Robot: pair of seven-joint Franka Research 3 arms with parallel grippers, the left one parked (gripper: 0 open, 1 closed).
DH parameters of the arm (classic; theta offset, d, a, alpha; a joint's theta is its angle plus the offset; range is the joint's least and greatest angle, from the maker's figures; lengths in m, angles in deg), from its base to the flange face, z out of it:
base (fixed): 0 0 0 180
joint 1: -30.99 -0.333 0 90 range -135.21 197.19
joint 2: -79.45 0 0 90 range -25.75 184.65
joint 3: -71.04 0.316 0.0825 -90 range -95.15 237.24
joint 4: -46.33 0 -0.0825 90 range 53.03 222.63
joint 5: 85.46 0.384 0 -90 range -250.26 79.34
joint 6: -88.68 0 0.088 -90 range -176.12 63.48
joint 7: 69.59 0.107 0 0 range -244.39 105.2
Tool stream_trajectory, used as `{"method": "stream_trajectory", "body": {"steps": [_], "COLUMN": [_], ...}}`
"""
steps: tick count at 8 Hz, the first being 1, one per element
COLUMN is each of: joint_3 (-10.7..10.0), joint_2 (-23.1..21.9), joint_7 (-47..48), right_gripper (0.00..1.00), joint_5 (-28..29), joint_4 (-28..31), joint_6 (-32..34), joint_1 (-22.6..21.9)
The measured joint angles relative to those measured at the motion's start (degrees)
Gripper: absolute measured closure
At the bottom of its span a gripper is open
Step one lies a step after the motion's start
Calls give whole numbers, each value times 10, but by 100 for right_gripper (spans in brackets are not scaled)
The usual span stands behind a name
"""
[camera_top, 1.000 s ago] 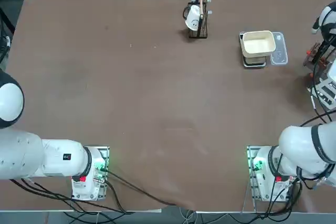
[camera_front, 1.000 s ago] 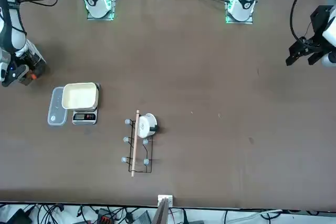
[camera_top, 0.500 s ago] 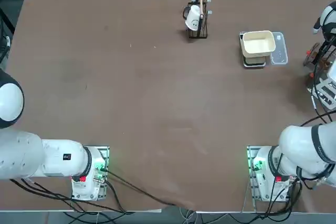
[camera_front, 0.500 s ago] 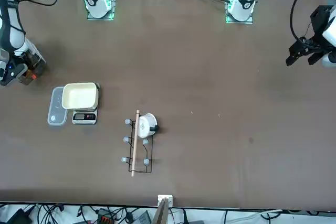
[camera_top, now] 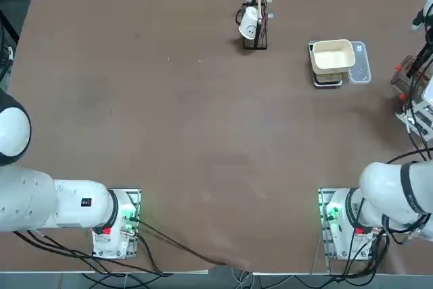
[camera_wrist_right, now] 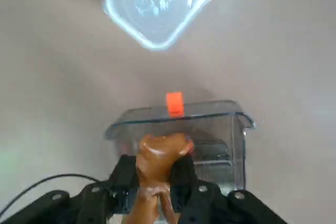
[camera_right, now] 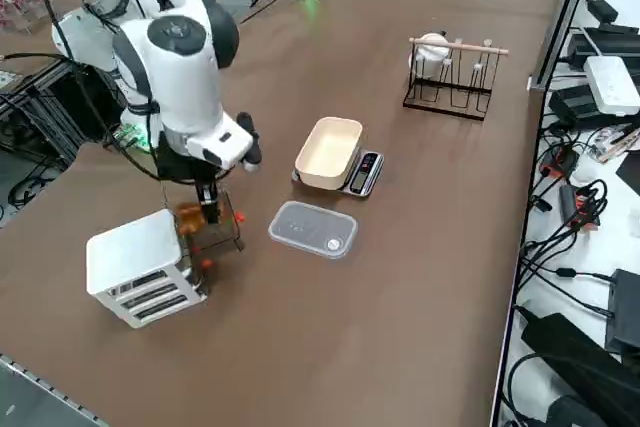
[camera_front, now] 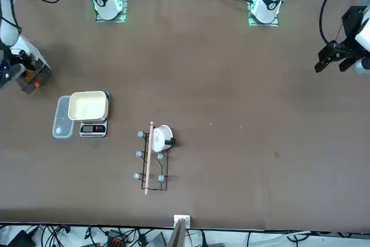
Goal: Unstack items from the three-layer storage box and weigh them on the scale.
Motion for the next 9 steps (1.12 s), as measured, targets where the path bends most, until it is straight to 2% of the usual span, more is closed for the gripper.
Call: {"method": "stream_trajectory", "body": {"steps": [3, 5, 7, 9], "joint_3": [8, 10, 12, 13], "joint_2": [-27, -22, 7, 60], "joint_7": [44, 174, 339, 454], "right_gripper": [65, 65, 65, 65], "joint_5": [54, 74, 78, 101], "joint_4": [-48, -51, -59, -86], "joint_6": [63, 64, 60, 43], "joint_1": [-48, -105, -169, -214]}}
